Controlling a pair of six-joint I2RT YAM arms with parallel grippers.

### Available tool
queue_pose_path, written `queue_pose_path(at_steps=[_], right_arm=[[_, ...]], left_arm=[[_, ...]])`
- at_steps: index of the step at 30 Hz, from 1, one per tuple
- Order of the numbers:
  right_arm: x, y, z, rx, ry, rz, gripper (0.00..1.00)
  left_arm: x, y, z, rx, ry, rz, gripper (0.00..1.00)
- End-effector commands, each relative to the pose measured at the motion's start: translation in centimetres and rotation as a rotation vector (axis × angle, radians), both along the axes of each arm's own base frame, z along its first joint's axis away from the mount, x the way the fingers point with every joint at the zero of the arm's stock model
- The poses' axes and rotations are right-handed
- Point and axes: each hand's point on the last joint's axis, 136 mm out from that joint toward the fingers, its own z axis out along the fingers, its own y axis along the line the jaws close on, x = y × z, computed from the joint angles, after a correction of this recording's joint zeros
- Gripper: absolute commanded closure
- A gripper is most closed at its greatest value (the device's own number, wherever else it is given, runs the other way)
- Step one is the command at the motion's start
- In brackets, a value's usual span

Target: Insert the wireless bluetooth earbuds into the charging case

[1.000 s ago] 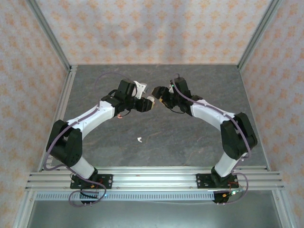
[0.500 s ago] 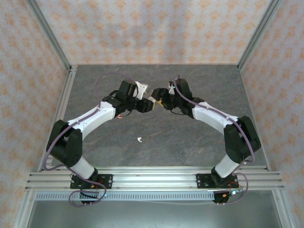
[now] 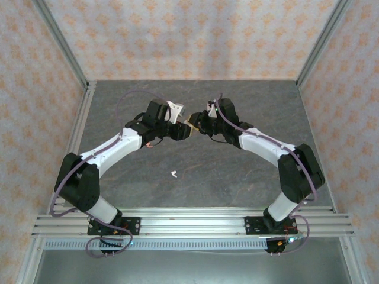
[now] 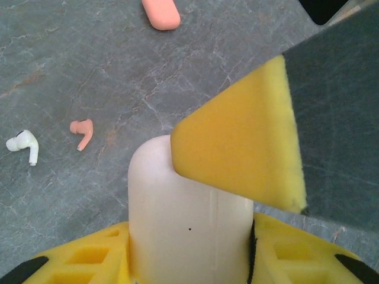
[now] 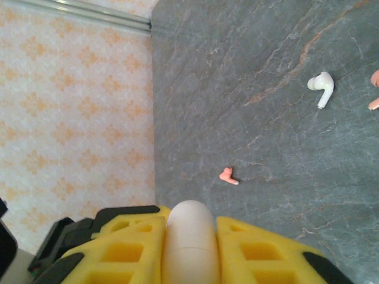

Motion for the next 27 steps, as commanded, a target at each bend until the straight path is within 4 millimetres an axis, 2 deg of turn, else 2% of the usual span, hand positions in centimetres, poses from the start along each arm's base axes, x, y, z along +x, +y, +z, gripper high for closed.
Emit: queue_pose_path(at_steps=[1, 6, 11, 15, 18, 22, 27], right_arm=[[-0.4, 0.6, 0.2, 0.015, -0.026, 0.036, 0.86], [-0.7, 0.8, 1.0, -0.023, -0.088, 0.100, 0.99], [-1.2, 0.8, 2.0, -0.167, -0.173, 0.226, 1.00], [-2.2, 0.4, 3.0, -0.298, -0.249, 0.376, 1.00], [-3.5, 0.6, 3.9, -0.325, -0.290, 0.499, 1.00], [-5.2, 1.0, 4.9, -0.284, -0.309, 0.622, 1.00], [-6.4, 1.9, 6.7, -0.185, -0.327, 0.674, 1.00]], left_arm=[[0.0, 0.2, 1.7, -0.003, -0.069, 0.017, 0.51], [-0.4, 0.9, 2.5, 0.027, -0.112, 0.011, 0.33], [-1.7, 1.4, 3.4, 0.041, -0.102, -0.028, 0.25], [-3.0, 2.1, 5.0, -0.046, -0.089, -0.076, 0.23], [-3.7, 2.8, 6.6, -0.149, -0.089, -0.116, 0.23], [-4.9, 3.3, 8.5, -0.257, -0.089, -0.195, 0.25], [-5.9, 2.7, 8.7, -0.306, -0.056, -0.267, 0.30]])
